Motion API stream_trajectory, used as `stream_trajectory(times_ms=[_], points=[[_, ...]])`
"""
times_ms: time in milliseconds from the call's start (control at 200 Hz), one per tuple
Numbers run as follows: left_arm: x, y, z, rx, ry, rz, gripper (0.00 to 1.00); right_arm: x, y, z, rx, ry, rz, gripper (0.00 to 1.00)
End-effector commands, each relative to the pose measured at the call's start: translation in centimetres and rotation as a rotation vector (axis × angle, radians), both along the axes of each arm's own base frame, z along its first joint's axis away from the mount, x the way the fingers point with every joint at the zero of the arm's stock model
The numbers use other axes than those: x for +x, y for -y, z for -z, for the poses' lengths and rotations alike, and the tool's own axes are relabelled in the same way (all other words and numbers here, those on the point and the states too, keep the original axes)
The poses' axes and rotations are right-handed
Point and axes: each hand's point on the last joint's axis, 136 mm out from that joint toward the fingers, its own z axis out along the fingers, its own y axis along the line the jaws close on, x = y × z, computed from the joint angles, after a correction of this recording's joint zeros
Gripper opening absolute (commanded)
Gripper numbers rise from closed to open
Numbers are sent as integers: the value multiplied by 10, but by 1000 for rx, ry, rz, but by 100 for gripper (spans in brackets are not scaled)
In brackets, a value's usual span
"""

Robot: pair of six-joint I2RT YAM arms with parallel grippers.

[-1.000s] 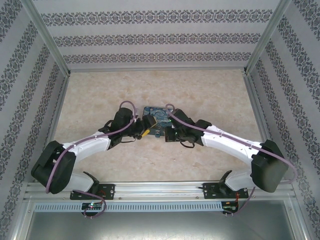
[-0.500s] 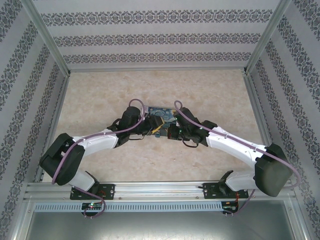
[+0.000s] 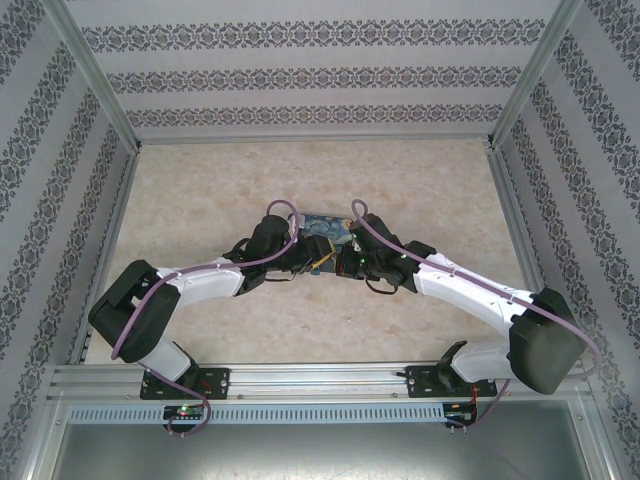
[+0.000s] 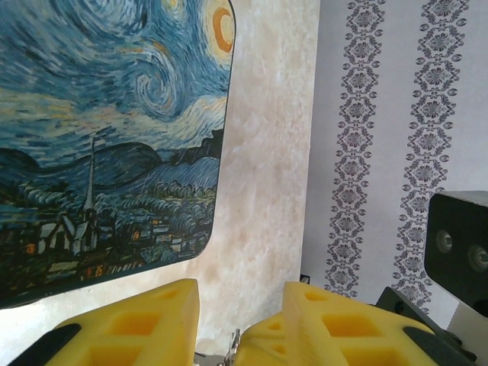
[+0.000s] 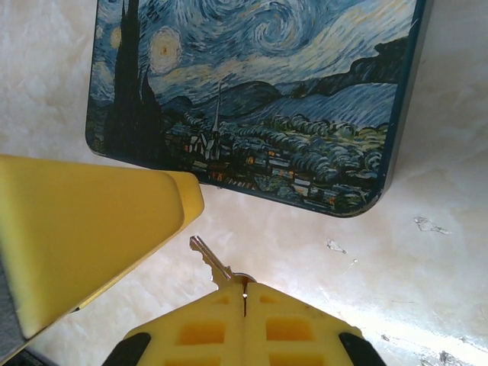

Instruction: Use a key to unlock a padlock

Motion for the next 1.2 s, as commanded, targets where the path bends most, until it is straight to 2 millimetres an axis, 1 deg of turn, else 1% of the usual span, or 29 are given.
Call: stream_trajectory(times_ms=[0,90,170,360,495,585,769,959,1089,1149,1194], points=[[2,12,-12,-37,37,17,33,0,1,-4,26,3,8,0],[1,13,-11,-37,36,21,32,0,1,-4,28,2,7,0],[1,14,-11,-38,35,23,28,0,1,-4,31,5,8,0],[0,16,-8,-35,30,26,27,1,0,-5,36,4,8,0],[-1,17,-7,-35,30,27,21,0,0,-4,36,1,9,0],[-1,17,-7,-34,32,28,20,0,1,-3,36,0,10,0],[-2,18,-5,-31,28,31,14,0,0,-3,40,0,10,0],[-3,21,-5,-32,29,37,13,1,0,-4,42,4,13,0],[-3,22,-5,-31,27,38,10,1,1,-3,41,4,16,0],[-3,22,-5,-31,31,39,8,0,1,-3,41,2,17,0],[-2,22,-4,-30,30,37,3,0,2,-3,43,2,17,0]])
